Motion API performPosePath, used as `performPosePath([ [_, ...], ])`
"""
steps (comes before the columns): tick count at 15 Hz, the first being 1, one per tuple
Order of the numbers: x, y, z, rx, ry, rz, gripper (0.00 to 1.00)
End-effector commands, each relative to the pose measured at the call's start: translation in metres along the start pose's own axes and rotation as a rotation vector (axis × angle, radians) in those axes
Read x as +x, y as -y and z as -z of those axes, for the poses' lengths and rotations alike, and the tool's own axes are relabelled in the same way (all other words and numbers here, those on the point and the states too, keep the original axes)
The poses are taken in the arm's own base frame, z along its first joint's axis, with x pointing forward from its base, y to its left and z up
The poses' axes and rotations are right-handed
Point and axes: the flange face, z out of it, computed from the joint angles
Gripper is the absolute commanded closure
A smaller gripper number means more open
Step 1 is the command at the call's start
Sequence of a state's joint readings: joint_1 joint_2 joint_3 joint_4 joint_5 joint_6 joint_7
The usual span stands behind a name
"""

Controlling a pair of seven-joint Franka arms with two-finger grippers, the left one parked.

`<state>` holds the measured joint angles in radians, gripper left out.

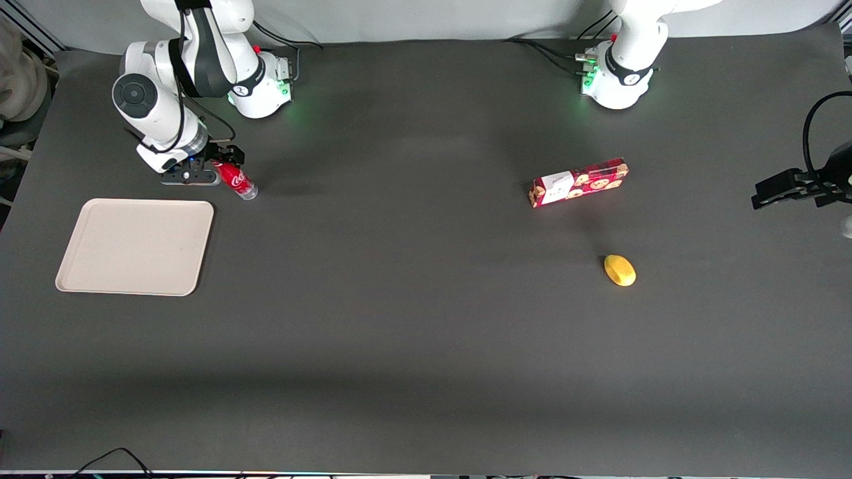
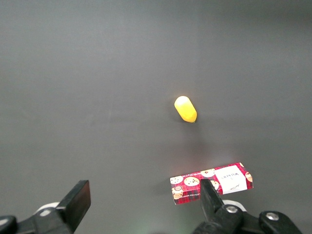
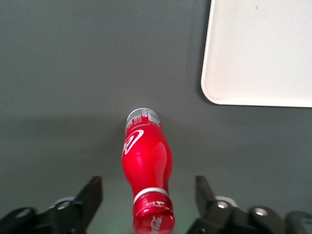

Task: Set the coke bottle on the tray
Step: 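Lower the open right gripper around the bottle's middle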

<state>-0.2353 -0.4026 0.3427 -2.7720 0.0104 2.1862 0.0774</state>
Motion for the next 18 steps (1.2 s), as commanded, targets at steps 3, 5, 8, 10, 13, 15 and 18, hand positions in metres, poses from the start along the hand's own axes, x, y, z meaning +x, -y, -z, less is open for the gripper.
performPosePath([
  [3, -0.0077, 0.0014, -0.0001, 0.001, -0.021, -0.024, 0.39],
  [5, -0.0077, 0.0015, -0.0006, 0.001, -0.019, -0.023, 0.39],
  [8, -0.0077, 0.0017, -0.0026, 0.001, -0.015, -0.023, 0.39],
  [10, -0.0077, 0.0017, -0.0031, 0.001, -0.013, -0.023, 0.39],
  [13, -0.0090, 0.0011, -0.0053, 0.002, -0.007, -0.025, 0.59],
  [15, -0.0091, 0.0011, -0.0055, 0.002, -0.005, -0.025, 0.88],
  [18, -0.0084, 0.0015, -0.0066, 0.003, -0.002, -0.038, 1.00],
])
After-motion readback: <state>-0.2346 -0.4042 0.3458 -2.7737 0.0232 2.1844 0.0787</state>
